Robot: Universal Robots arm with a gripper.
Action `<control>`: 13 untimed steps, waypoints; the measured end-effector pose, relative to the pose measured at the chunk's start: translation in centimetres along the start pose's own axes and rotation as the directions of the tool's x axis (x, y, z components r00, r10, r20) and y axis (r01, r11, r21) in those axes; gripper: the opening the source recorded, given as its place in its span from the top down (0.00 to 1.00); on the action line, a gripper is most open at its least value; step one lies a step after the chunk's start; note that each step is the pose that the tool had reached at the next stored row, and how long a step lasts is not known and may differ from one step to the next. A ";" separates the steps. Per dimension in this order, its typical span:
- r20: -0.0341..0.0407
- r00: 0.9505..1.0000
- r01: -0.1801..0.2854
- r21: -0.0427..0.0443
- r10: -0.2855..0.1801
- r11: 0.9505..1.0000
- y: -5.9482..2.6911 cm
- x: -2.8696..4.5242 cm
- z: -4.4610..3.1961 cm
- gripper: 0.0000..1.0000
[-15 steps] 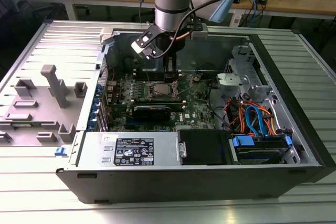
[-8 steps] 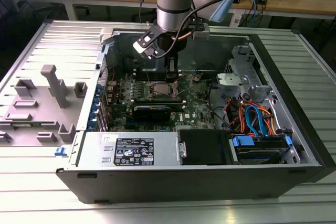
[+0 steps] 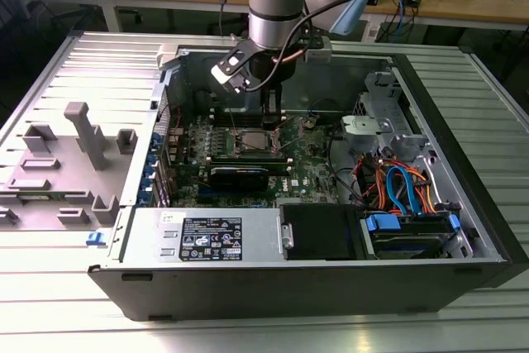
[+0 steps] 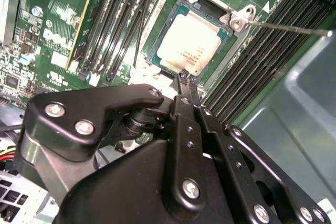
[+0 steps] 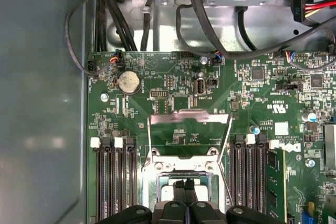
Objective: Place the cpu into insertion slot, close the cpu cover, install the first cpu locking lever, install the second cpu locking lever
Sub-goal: 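Close the cpu cover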
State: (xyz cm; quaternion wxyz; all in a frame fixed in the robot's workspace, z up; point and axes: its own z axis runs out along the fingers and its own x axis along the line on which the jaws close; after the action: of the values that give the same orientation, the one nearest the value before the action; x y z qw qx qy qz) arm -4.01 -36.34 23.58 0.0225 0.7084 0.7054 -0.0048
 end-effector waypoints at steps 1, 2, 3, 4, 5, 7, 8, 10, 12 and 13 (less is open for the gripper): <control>0.000 1.000 0.000 0.000 0.000 1.000 0.03 0.00 -0.08 0.89; 0.000 1.000 0.000 0.000 0.000 1.000 0.03 0.00 -0.18 0.89; 0.000 1.000 0.000 0.000 0.000 1.000 0.03 -0.01 -0.28 0.89; 0.000 1.000 0.000 0.000 0.000 1.000 0.04 -0.02 -0.54 0.89; 0.000 1.000 0.000 0.000 0.000 1.000 0.04 -0.02 -0.64 0.89; 0.000 1.000 0.000 0.000 0.000 1.000 0.05 -0.02 -0.70 0.89; 0.000 1.000 0.000 0.000 0.000 1.000 0.05 -0.02 -0.70 0.89; 0.000 1.000 0.000 0.000 0.000 1.000 0.17 -0.03 -0.70 0.89; 0.000 1.000 0.000 0.000 0.000 1.000 0.47 -0.03 -0.69 0.89; 0.000 1.000 0.000 0.000 0.000 1.000 0.56 -0.02 -0.69 0.89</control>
State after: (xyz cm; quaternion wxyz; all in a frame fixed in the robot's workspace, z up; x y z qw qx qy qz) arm -3.47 -36.34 24.29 0.0224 0.7085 0.7054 -0.0047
